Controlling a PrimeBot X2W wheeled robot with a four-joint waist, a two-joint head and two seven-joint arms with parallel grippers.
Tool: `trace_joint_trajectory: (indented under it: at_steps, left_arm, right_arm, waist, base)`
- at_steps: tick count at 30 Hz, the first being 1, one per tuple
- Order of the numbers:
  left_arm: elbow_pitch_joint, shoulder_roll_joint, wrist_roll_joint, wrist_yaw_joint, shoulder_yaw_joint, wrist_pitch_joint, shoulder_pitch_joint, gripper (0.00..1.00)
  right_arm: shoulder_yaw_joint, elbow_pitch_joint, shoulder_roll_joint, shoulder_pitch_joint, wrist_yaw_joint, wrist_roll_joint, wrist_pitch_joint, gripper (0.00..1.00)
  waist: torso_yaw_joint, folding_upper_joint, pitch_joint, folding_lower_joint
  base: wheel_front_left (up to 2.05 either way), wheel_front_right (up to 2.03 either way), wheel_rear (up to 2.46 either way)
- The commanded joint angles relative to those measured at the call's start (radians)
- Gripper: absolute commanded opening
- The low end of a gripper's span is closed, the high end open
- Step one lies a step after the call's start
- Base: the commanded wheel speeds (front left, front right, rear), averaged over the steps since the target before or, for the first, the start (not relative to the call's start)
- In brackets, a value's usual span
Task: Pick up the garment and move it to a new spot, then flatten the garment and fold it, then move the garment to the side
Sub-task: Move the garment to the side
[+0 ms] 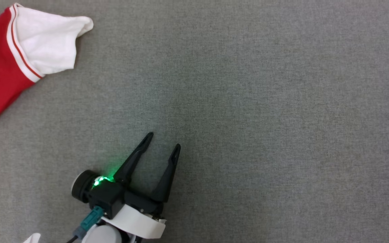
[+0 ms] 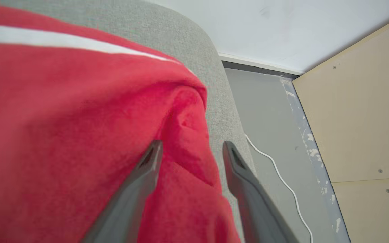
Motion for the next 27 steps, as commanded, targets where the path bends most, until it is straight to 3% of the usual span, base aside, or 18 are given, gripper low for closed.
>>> trace_joint_trajectory:
  at_steps: [1, 6, 13, 22, 27]
  left_arm:
    - [0.027, 0.009, -0.014, -0.003, 0.012, 0.004, 0.013, 1.0]
    - [0.028, -0.009, -0.026, -0.001, 0.019, 0.003, 0.037, 1.0]
    - [0.044, -0.033, -0.043, 0.013, 0.035, 0.003, 0.1, 1.0]
    - [0.075, -0.041, -0.061, 0.041, 0.083, 0.002, 0.228, 1.0]
    - [0.086, -0.043, -0.061, 0.051, 0.118, 0.002, 0.291, 1.0]
  right_arm:
    - [-0.012, 0.009, 0.004, -0.007, -0.003, -0.021, -0.013, 1.0]
    - [-0.051, 0.032, 0.024, 0.03, -0.003, -0.124, -0.088, 1.0]
    - [-0.078, -0.054, 0.08, 0.143, -0.003, -0.064, -0.262, 1.0]
    - [-0.08, -0.363, 0.163, 0.485, -0.003, 0.034, -0.447, 1.0]
    - [-0.075, -0.53, 0.296, 0.713, -0.003, 0.022, -0.56, 1.0]
  waist:
    - [-0.003, -0.0001, -0.011, -0.0001]
    - [-0.01, -0.0001, -0.079, -0.0001]
    - [-0.002, -0.0001, -0.235, -0.0001]
    - [0.033, -0.0001, -0.438, -0.0001]
    - [0.048, -0.0001, -0.503, -0.0001]
  base:
    - [0.0, 0.0, 0.0]
    - [0.0, 0.0, 0.0]
    - [0.0, 0.0, 0.0]
    - [0.0, 0.0, 0.0]
    - [0.0, 0.0, 0.0]
